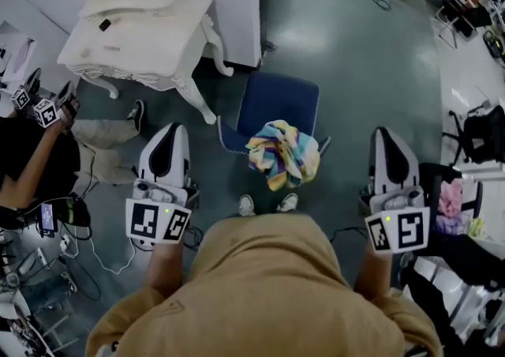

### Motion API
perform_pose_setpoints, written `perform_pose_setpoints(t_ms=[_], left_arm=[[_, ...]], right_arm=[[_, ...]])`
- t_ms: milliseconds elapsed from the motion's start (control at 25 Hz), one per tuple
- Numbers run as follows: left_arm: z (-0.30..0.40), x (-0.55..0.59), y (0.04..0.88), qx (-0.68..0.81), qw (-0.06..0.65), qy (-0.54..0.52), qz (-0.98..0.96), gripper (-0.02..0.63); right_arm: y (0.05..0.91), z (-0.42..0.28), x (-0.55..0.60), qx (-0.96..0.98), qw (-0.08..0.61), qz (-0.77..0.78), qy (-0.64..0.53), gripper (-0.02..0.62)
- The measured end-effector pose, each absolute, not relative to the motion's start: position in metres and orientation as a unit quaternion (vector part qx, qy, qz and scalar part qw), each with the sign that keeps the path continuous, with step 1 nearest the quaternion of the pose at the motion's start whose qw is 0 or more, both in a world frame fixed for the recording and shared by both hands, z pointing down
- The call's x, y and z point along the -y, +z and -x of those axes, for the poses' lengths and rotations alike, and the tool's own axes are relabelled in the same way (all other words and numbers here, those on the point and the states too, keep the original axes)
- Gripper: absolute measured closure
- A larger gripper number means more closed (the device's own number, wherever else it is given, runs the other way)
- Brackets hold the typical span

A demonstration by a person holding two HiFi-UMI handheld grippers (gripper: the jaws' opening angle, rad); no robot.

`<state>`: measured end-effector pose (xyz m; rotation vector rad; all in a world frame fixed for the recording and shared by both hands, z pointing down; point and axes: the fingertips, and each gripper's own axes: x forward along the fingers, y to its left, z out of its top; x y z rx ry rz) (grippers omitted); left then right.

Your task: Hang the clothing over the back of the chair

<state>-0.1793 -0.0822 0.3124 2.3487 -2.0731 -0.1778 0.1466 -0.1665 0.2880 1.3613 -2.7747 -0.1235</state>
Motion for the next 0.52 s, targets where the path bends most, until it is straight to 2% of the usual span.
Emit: perform_pose_setpoints(t_ms=[520], left_arm=[[0.1845, 0.0783, 0.3156, 0.669, 0.004, -0.063, -0.741, 0.601]], right_arm=[[0.2924, -0.1405, 0.1642, 0.899, 0.027, -0.435, -0.039, 0.592]])
